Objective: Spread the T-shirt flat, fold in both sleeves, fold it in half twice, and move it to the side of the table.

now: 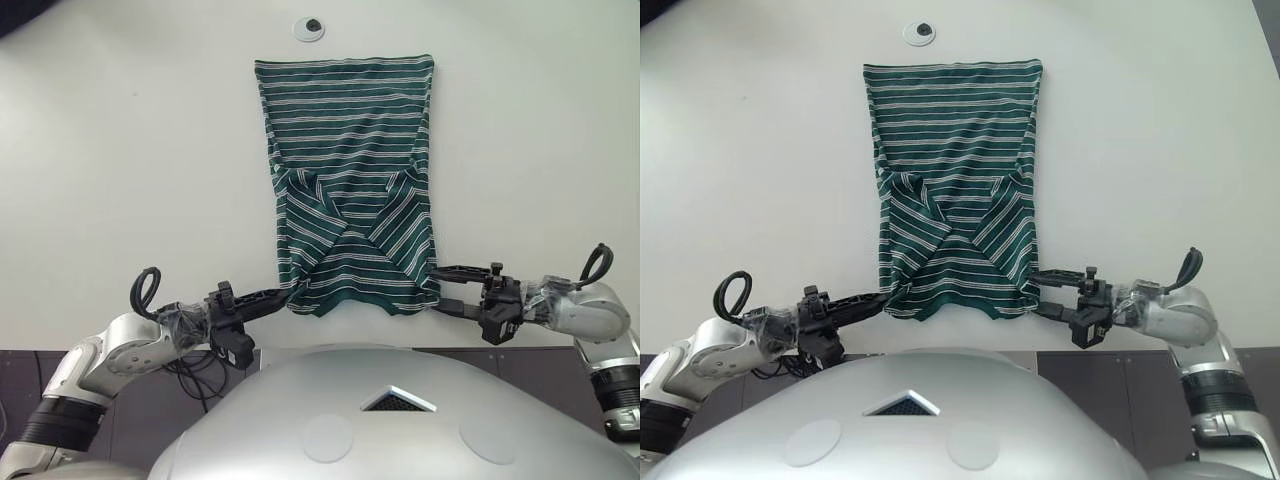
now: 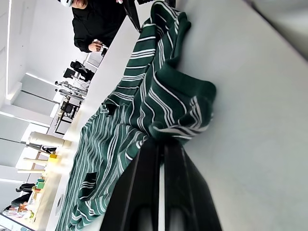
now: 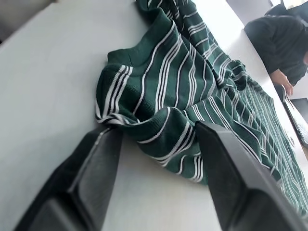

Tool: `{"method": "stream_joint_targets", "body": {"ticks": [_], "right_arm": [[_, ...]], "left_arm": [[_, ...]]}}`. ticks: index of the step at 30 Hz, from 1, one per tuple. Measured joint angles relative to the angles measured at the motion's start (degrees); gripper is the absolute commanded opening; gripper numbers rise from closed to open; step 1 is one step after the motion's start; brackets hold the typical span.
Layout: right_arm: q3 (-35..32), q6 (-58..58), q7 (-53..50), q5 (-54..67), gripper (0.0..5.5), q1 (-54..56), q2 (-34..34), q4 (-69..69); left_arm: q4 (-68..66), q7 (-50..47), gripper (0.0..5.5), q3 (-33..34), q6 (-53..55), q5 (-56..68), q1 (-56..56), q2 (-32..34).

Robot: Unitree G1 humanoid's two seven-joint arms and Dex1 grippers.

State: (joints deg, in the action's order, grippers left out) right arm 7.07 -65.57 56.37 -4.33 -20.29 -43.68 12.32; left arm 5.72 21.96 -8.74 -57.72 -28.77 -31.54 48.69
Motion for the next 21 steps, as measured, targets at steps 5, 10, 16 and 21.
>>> {"method": "stream_joint_targets", "body": {"ticks": [5,10,16,21], "right_arm": [[2.1,1.0,-3.5,-2.3,1.03,1.1,-2.5,0.4],[6.3,22.0,4.1,13.1,0.1,-3.6,-10.8,-9.3],[3.5,51.7,16.2,43.8,0.04,-11.9,-24.8,-29.6],[-7.0,65.3,19.6,58.3,0.04,-12.3,-28.5,-37.8]], "left_arm": [[1.5,0.4,0.0,0.0,1.8,0.6,-1.3,1.2],[5.3,8.9,0.0,-4.8,8.8,17.8,-6.1,6.8],[19.9,24.7,0.0,-7.3,21.7,54.1,-18.4,24.8],[27.5,30.0,0.0,1.1,27.9,69.3,-17.9,28.0]]}}
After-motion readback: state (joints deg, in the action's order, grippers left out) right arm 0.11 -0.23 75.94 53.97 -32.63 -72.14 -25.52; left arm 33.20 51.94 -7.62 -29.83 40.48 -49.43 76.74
